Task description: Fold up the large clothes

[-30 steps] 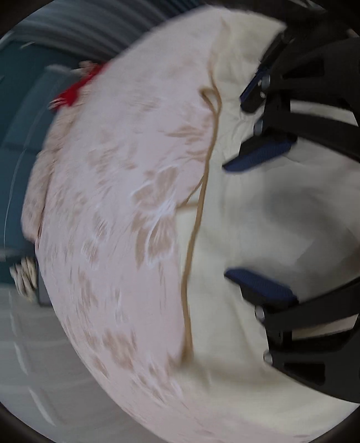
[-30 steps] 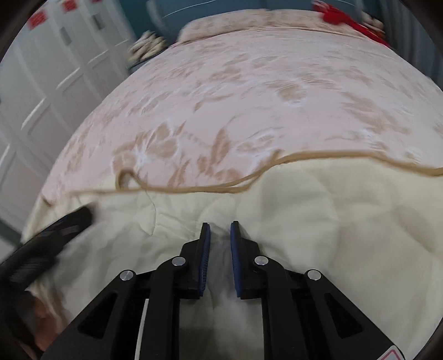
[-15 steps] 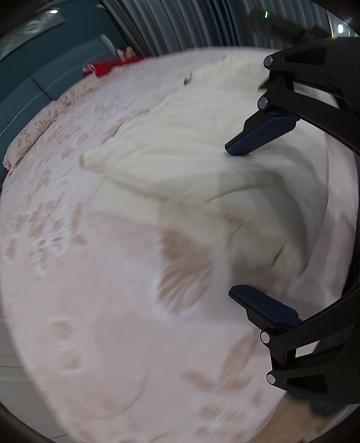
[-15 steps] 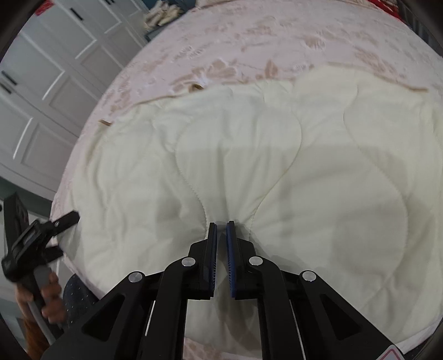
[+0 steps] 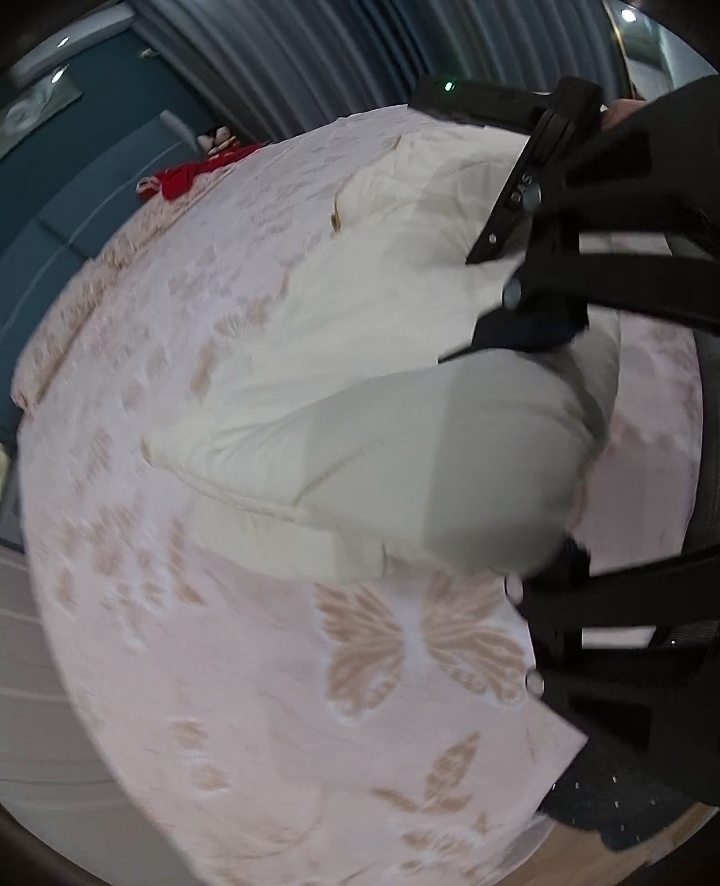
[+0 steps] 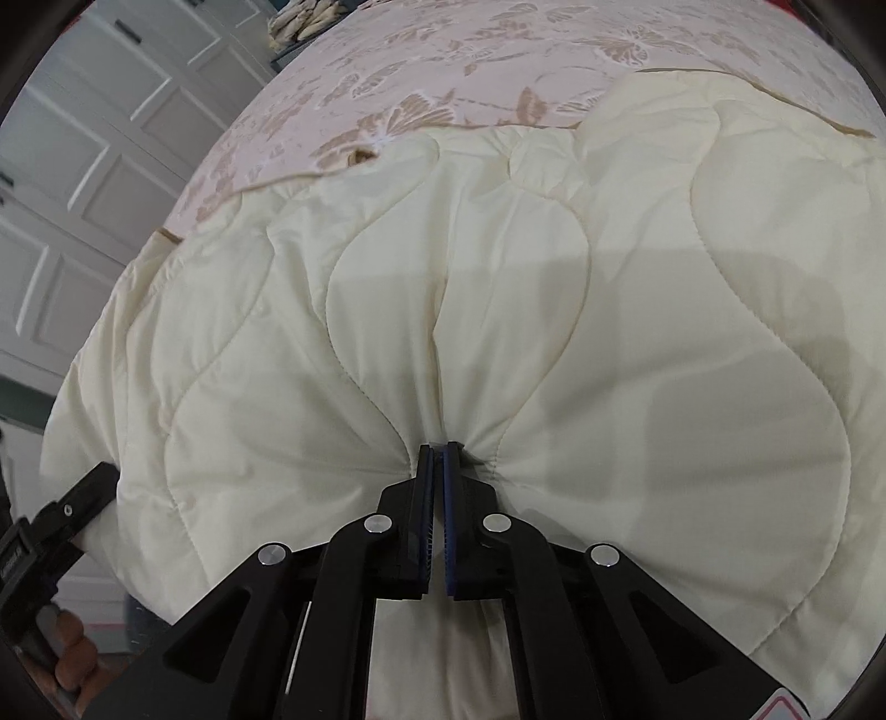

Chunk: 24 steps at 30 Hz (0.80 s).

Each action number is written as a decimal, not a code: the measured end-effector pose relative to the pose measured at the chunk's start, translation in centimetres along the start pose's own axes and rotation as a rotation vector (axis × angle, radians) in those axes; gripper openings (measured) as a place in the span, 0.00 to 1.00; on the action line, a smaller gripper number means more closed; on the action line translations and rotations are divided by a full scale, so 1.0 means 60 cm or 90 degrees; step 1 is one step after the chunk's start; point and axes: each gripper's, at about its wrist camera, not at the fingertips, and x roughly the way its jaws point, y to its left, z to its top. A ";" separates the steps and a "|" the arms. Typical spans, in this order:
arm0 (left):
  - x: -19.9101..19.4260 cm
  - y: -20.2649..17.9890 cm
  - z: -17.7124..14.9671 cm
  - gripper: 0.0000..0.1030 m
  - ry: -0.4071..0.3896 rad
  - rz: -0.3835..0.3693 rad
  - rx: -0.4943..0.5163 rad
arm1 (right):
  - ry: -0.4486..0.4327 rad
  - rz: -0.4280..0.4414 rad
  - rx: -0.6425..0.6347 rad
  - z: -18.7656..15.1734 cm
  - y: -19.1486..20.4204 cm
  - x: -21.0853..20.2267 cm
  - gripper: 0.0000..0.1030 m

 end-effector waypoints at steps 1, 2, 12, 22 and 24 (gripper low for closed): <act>-0.019 -0.019 0.006 0.39 -0.014 -0.006 0.015 | 0.001 0.007 0.015 -0.002 -0.003 -0.011 0.00; -0.032 -0.028 0.009 0.37 -0.021 -0.009 0.024 | -0.001 0.020 0.025 -0.010 -0.004 -0.033 0.00; -0.092 -0.165 0.013 0.33 -0.065 -0.005 0.132 | 0.046 0.045 0.012 -0.128 -0.039 -0.077 0.00; -0.120 -0.303 -0.057 0.31 -0.066 -0.024 0.267 | 0.060 0.112 0.054 -0.118 -0.076 -0.027 0.00; -0.116 -0.335 -0.069 0.30 -0.062 -0.035 0.297 | 0.056 0.128 0.065 -0.123 -0.086 -0.038 0.00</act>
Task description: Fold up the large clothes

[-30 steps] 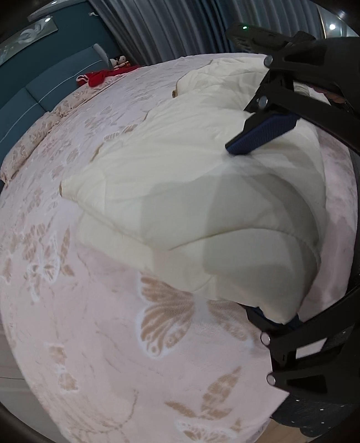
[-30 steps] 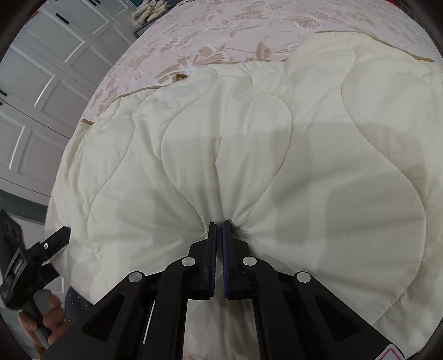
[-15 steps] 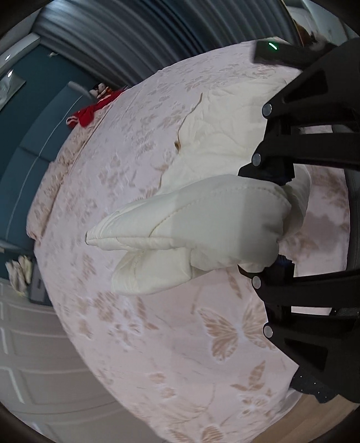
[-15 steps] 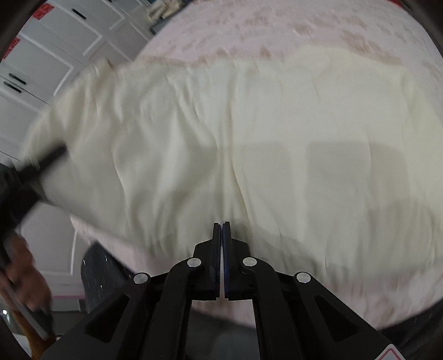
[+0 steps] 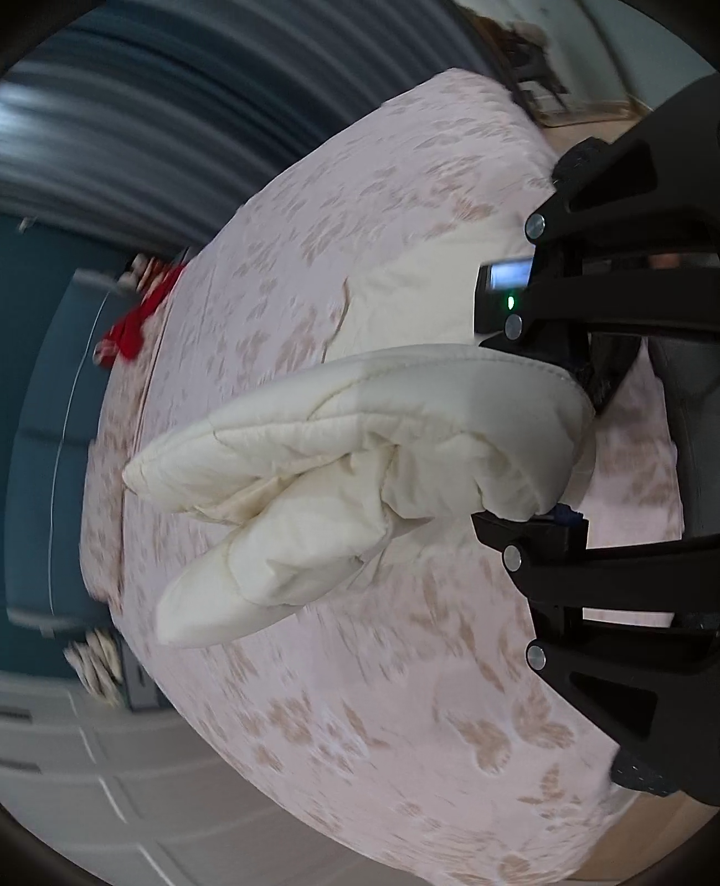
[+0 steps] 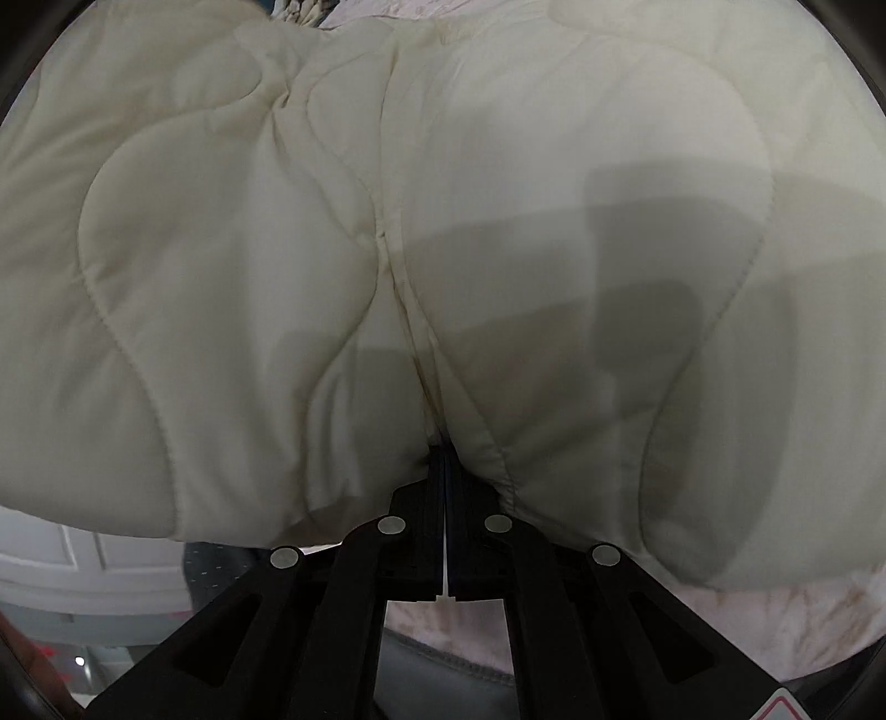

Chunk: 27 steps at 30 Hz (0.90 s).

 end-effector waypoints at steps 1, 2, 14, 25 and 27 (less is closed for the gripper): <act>0.006 -0.024 0.003 0.30 0.002 -0.009 0.020 | -0.003 0.009 0.007 -0.006 -0.004 -0.013 0.00; 0.009 -0.039 0.002 0.30 0.005 -0.012 0.033 | -0.007 0.014 0.009 -0.012 -0.006 -0.023 0.00; 0.137 -0.164 -0.026 0.30 0.121 -0.032 0.056 | -0.118 -0.217 -0.043 -0.096 -0.065 -0.265 0.00; 0.247 -0.236 -0.088 0.31 0.193 0.002 0.085 | -0.176 -0.240 -0.014 -0.085 -0.109 -0.360 0.08; 0.254 -0.235 -0.092 0.33 0.193 -0.005 0.080 | -0.181 -0.218 -0.004 -0.089 -0.115 -0.373 0.08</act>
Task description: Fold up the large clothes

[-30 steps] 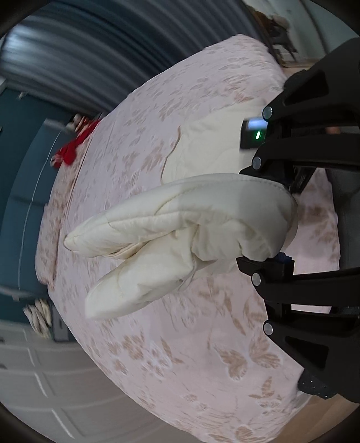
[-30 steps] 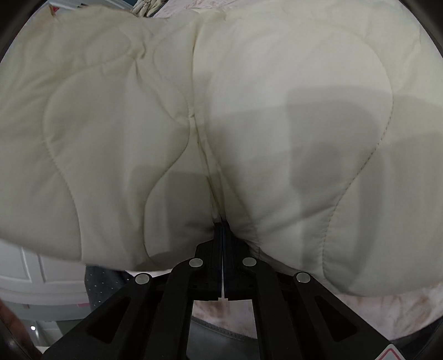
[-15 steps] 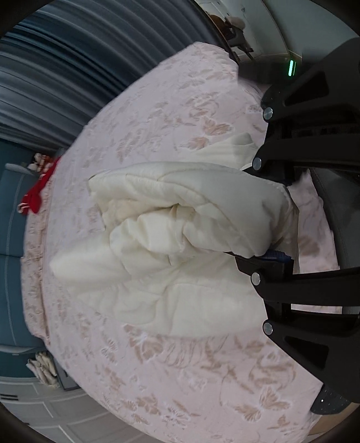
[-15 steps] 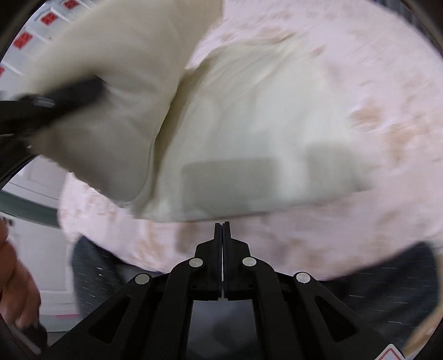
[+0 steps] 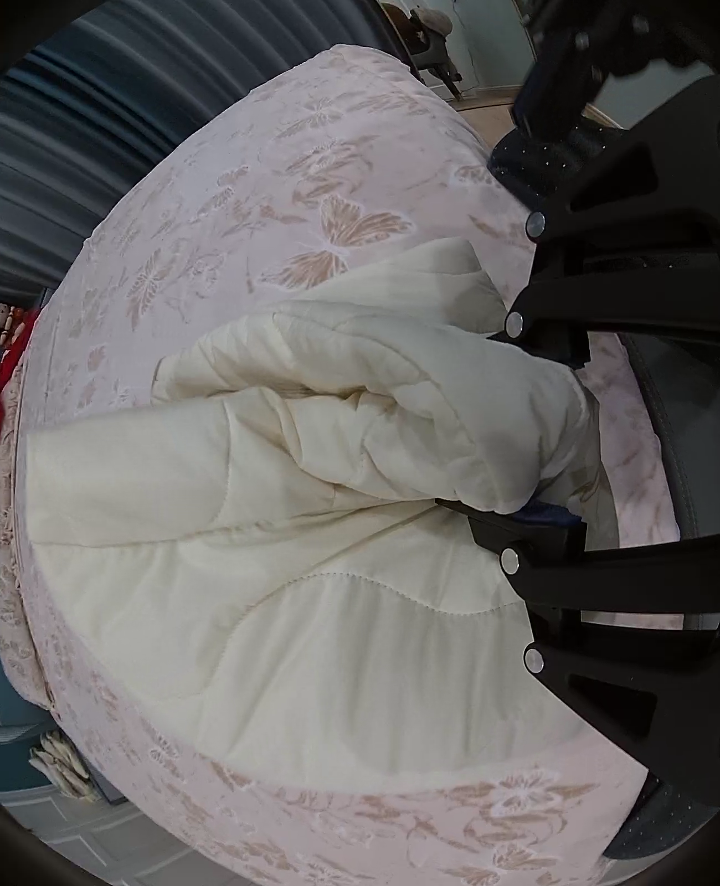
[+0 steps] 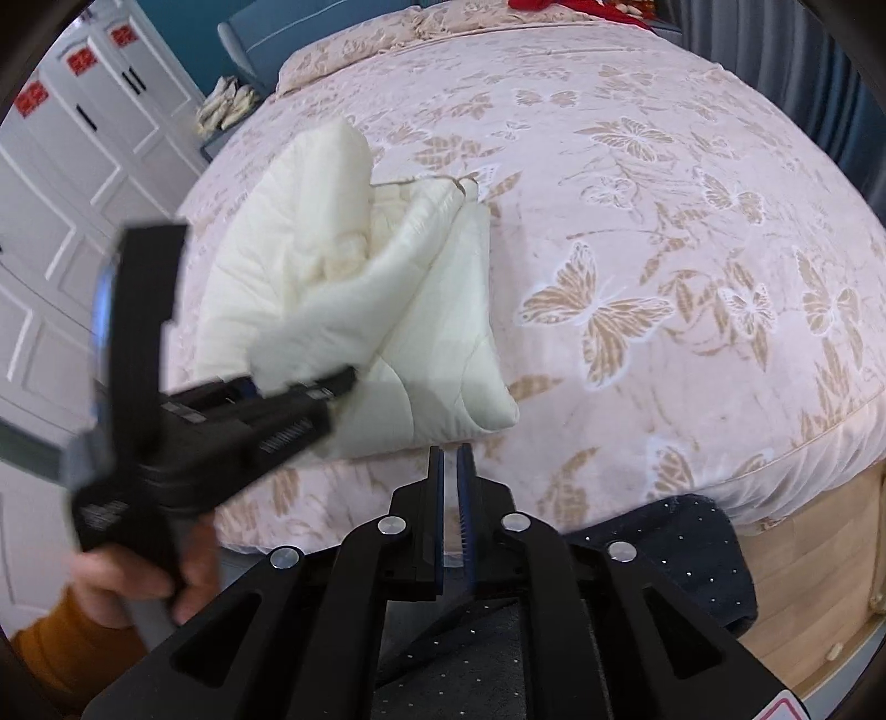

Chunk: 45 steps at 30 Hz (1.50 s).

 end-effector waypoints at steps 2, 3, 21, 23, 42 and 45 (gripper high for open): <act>-0.018 0.008 0.003 0.43 -0.019 -0.024 -0.019 | -0.008 0.014 0.009 0.005 -0.003 -0.008 0.09; -0.030 0.013 0.004 0.55 -0.029 -0.039 -0.032 | -0.015 0.020 0.010 0.009 -0.001 -0.016 0.10; -0.185 0.257 -0.011 0.86 -0.115 0.024 -0.278 | -0.013 0.103 -0.021 0.180 0.156 0.056 0.52; -0.176 0.255 -0.007 0.86 -0.109 0.030 -0.267 | 0.005 0.095 0.000 0.191 0.154 0.082 0.52; -0.145 0.198 0.060 0.85 -0.097 0.017 -0.213 | 0.003 0.039 0.023 0.185 0.035 0.071 0.02; -0.131 0.178 0.069 0.85 -0.085 0.017 -0.201 | 0.009 0.010 0.030 0.168 0.001 0.086 0.01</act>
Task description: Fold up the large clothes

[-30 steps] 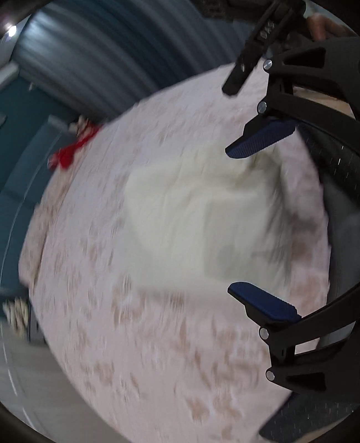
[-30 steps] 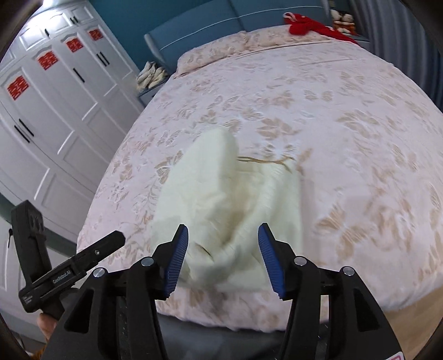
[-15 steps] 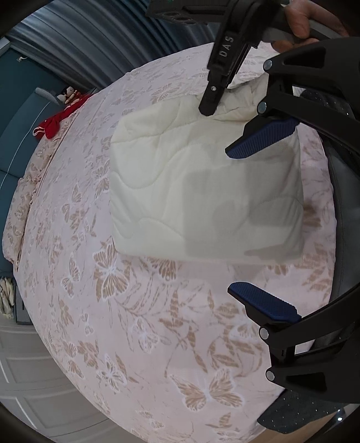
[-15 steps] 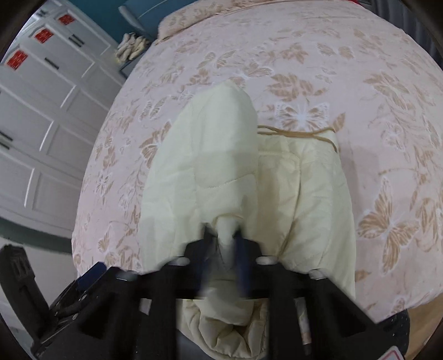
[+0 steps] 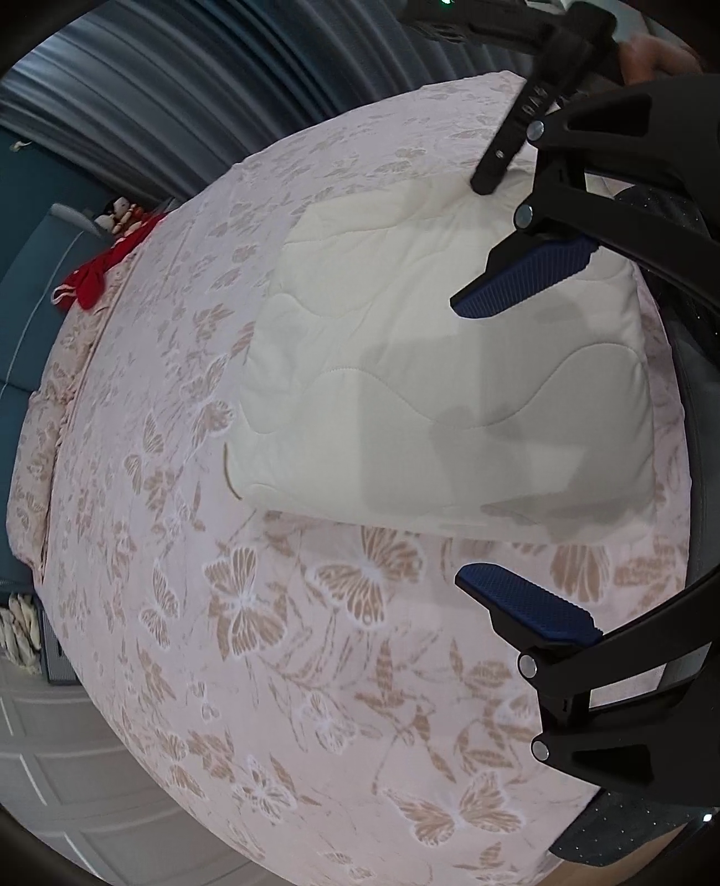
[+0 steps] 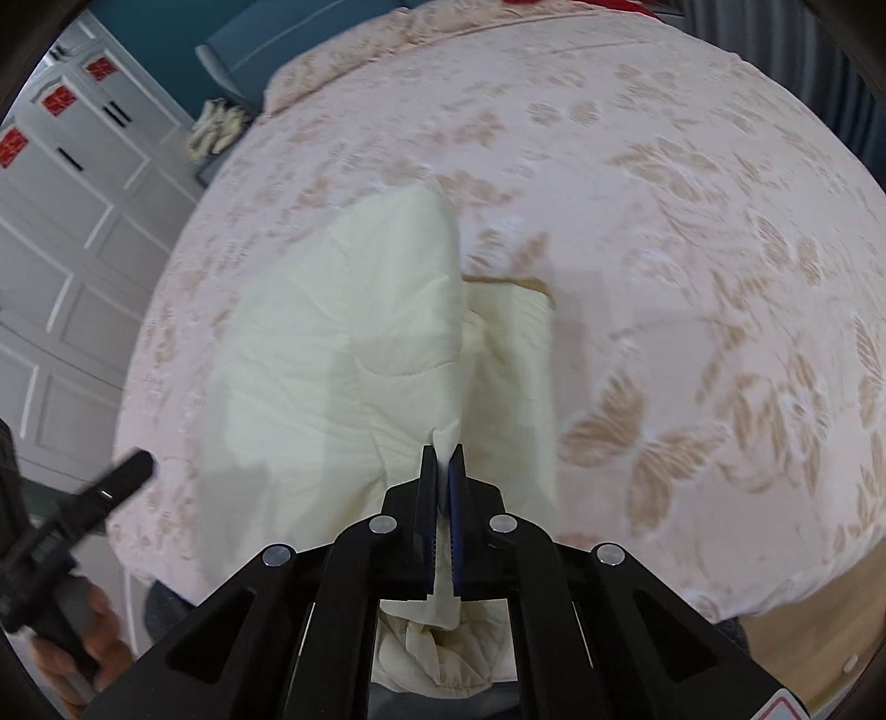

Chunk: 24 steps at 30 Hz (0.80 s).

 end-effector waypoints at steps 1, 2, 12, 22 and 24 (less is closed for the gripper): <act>0.006 -0.008 0.000 0.85 0.005 0.001 0.006 | -0.001 -0.014 -0.002 -0.004 -0.009 0.004 0.01; 0.011 -0.015 -0.002 0.85 0.011 0.002 0.012 | -0.001 -0.024 -0.003 -0.008 -0.015 0.007 0.01; 0.075 -0.059 -0.031 0.84 0.081 0.024 0.043 | 0.034 -0.039 0.005 -0.037 -0.052 0.065 0.00; 0.121 -0.084 -0.050 0.87 0.088 0.096 0.094 | 0.068 -0.018 0.025 -0.041 -0.063 0.120 0.00; 0.131 -0.090 -0.052 0.90 0.090 0.106 0.103 | 0.074 -0.014 0.029 -0.040 -0.066 0.132 0.00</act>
